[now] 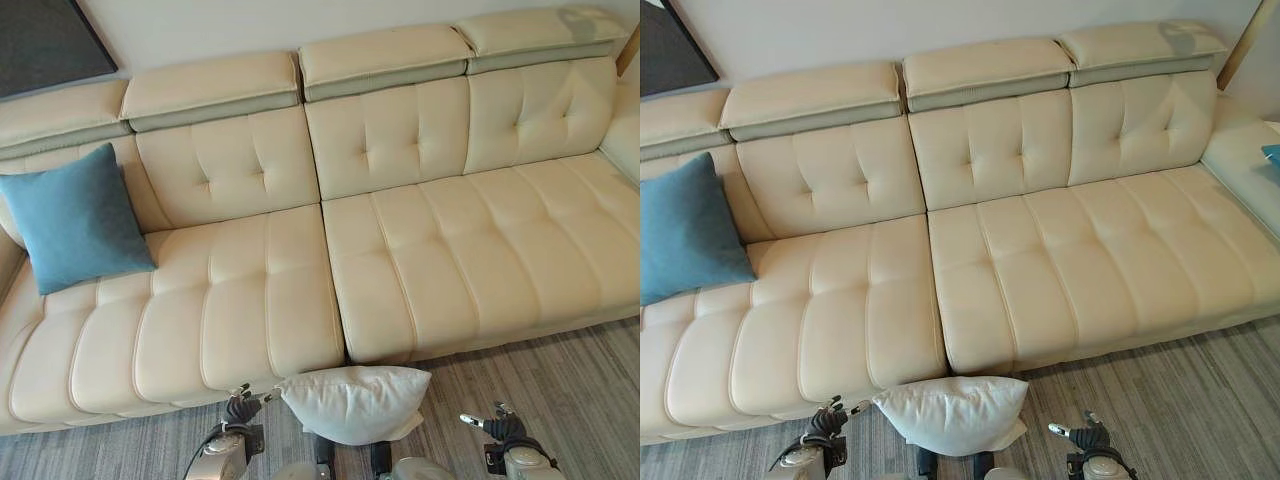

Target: Pick up all the scattered cushions and arrange them neatly on the sofa.

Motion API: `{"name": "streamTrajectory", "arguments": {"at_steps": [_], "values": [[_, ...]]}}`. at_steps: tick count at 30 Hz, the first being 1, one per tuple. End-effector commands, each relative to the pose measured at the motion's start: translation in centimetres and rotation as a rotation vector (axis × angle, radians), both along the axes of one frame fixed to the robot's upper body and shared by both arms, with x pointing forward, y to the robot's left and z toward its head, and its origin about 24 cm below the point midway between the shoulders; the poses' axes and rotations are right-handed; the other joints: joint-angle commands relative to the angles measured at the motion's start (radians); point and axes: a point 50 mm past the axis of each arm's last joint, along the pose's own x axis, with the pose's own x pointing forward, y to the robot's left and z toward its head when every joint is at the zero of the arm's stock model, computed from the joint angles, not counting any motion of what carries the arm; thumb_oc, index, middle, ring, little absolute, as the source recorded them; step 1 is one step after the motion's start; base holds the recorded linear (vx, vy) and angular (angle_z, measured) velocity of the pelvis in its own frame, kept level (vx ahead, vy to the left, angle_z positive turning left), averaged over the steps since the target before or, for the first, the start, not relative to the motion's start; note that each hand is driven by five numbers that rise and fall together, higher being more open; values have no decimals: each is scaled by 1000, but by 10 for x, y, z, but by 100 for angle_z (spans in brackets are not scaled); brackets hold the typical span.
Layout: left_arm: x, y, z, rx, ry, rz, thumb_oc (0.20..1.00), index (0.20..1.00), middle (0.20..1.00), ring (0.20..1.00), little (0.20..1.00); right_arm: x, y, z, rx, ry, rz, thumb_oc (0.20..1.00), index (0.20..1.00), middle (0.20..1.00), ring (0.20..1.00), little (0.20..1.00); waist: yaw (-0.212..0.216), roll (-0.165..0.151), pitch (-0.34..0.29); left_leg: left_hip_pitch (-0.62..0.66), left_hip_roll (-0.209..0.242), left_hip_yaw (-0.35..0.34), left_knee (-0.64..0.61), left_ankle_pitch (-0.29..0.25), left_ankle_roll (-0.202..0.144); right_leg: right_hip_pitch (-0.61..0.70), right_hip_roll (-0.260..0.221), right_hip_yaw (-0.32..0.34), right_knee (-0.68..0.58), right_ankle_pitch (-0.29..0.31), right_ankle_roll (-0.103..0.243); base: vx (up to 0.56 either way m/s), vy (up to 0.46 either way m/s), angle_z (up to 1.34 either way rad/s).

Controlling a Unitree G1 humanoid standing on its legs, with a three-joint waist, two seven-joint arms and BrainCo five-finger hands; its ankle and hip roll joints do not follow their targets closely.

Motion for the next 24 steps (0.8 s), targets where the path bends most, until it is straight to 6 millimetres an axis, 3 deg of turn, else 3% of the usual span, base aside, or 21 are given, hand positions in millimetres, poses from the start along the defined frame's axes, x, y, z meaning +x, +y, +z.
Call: {"name": "streamTrajectory", "arguments": {"at_steps": [1, 3, 8, 11, 12, 13, 15, 16, 17, 18, 21, 22, 24], "values": [[-8, 6, -12, 38, 94, 11, 1000, 1000, 1000, 1000, 1000, -8, -5, -10, -48, 94, -1, 1000, 1000, 1000, 1000, 1000, 28, -20, 3, 39, -10, 16, 1, -122, -23, -15, -65, -26, -4, -101, 87, 67, 91, 7], [-12, 8, -15, 37, 123, 33, 1000, 1000, 1000, 1000, 1000, -11, -6, -13, -41, 122, -30, 1000, 1000, 1000, 1000, 1000, 31, -23, 12, 29, -10, 15, 1, -121, -22, -26, -66, -24, -4, -98, 88, -16, 48, 2], [-1, 18, -15, 16, 153, 131, 1000, 1000, 1000, 1000, 1000, 4, -17, -10, -30, 144, -155, 1000, 1000, 1000, 1000, 1000, 44, -19, 83, -90, -9, 5, 1, -91, -23, -151, -70, -29, -4, -66, 88, -118, 23, -1], [17, 21, -8, 4, 105, 181, 1000, 1000, 1000, 1000, 1000, 21, -21, -2, -19, 102, -225, 1000, 1000, 1000, 1000, 1000, 47, -9, 127, -183, -12, 0, 1, -69, -20, -248, -73, -27, -2, -40, 86, -110, 20, 8], [43, 26, 5, 41, 31, 169, 1000, 1000, 1000, 1000, 1000, 43, -23, 9, -39, 35, -233, 1000, 1000, 1000, 1000, 1000, 51, -11, 170, -258, -15, 3, 17, -44, -12, -344, -78, -21, 48, -35, 81, -104, -2, 5], [43, 26, 5, 41, 29, 169, 1000, 1000, 1000, 1000, 1000, 44, -23, 9, -39, 33, -233, 1000, 1000, 1000, 1000, 1000, 52, -11, 166, -266, -15, 4, 21, -45, -12, -354, -78, -20, 54, -37, 81, -154, -14, -3], [72, 33, 23, 106, -55, 138, 1000, 1000, 1000, 1000, 1000, 71, -24, 26, -70, -54, -225, 1000, 1000, 1000, 1000, 1000, 54, -18, 185, -396, -17, 12, 98, -52, -10, -473, -82, -16, 114, -29, 77, -131, -22, -5], [103, 44, 49, 197, -146, 100, 1000, 1000, 1000, 1000, 1000, 100, -27, 48, -105, -163, -210, 1000, 1000, 1000, 1000, 1000, 50, -23, 197, -498, -16, 16, 132, -48, -13, -578, -85, -13, 147, -18, 79, -110, -18, 0], [104, 45, 50, 197, -147, 100, 1000, 1000, 1000, 1000, 1000, 101, -27, 48, -105, -165, -210, 1000, 1000, 1000, 1000, 1000, 51, -23, 192, -507, -16, 17, 135, -49, -13, -588, -85, -13, 151, -19, 78, -86, -15, -3], [135, 56, 82, 305, -245, 68, 1000, 1000, 1000, 1000, 1000, 130, -36, 78, -127, -302, -246, 1000, 1000, 1000, 1000, 1000, 49, -24, 210, -592, -10, 27, 163, -48, -17, -677, -86, -10, 177, -17, 83, -29, 0, -4], [151, 59, 100, 365, -303, 49, 1000, 1000, 1000, 1000, 1000, 143, -42, 95, -144, -372, -258, 1000, 1000, 1000, 1000, 1000, 47, -21, 218, -648, -8, 27, 179, -45, -18, -734, -88, -12, 193, -15, 84, -13, -1, -13], [172, 63, 127, 418, -389, 49, 1000, 1000, 1000, 1000, 1000, 164, -45, 124, -165, -496, -272, 1000, 1000, 1000, 1000, 1000, 42, -20, 241, -726, -4, 22, 201, -42, -22, -814, -91, -9, 215, -17, 86, -2, -20, -12], [195, 67, 164, 495, -482, 53, 1000, 1000, 1000, 1000, 1000, 189, -44, 161, -172, -644, -288, 1000, 1000, 1000, 1000, 1000, 32, -19, 272, -786, 0, 21, 221, -45, -27, -883, -92, -7, 244, -26, 89, 21, -15, 0]]}}
